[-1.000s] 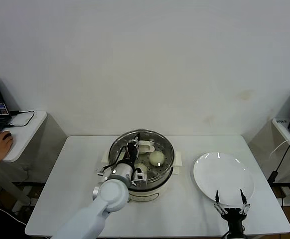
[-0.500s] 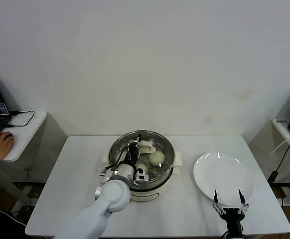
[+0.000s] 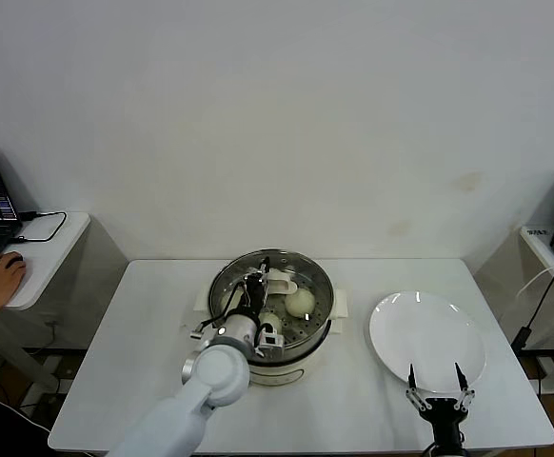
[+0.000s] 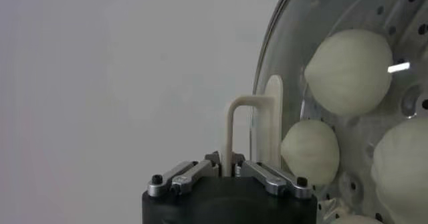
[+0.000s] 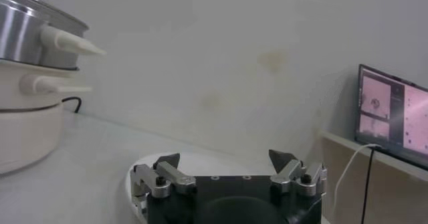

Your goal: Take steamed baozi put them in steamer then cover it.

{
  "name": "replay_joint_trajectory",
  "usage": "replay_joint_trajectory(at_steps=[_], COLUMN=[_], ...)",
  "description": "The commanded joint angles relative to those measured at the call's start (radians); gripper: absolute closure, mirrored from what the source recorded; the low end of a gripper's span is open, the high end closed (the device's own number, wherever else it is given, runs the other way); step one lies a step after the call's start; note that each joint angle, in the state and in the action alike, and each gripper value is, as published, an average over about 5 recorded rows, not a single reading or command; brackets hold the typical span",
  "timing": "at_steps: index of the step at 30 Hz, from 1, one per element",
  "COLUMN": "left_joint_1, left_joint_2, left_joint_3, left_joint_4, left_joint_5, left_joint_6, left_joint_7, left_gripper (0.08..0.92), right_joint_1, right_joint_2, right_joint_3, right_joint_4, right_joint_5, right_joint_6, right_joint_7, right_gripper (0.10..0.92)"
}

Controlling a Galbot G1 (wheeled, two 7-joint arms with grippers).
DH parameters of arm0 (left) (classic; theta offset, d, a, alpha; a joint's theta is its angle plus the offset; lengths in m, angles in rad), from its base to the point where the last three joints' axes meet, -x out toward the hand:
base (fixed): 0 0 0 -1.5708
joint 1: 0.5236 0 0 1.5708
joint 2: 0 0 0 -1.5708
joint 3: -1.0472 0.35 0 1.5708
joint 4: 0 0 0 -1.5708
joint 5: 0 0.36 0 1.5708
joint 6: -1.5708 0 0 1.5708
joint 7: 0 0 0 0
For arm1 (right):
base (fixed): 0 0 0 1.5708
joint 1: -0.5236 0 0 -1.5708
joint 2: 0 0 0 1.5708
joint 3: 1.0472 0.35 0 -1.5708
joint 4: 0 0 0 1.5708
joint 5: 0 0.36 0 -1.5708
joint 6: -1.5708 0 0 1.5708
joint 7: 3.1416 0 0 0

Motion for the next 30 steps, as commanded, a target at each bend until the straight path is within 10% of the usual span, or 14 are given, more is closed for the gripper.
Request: replay_joint_trajectory(at_steps=[1, 19, 25, 30], left_joint_1=[0.019, 0.428, 0.692, 0.880], left_joint_2=[0.005, 0.114, 0.111, -0.007], left_joint_3=[-0.008, -0.198, -0.357, -0.592], left_joint_4=[-0.036, -0.463, -0.595, -0.504], left_joint_5=[-0.010, -0.168, -0.496, -1.085], left_joint_6=[0.000, -0.060, -0.150, -0.566], left_joint_7=[-0.005, -0.132, -0.383, -0.611], left_gripper=[0.779, 0.262, 0.180, 0.177], right_joint_1=[0.000, -0.022, -0.030, -0.047], right_joint_2=[0.000, 0.001, -0.001, -0.026], right_joint_3=[-0.002, -0.013, -0.025, -0.049], right_joint_4=[0.002, 0.018, 0.030, 0.060], right_joint_5=[0.000, -0.009, -0.009, 0.006], right_joint_6=[0.002, 0.012, 0.015, 0.002], right_joint_7=[0.000, 0.000, -0.001, -0.010], right_gripper=[0.203, 0.203, 0.203, 0.203])
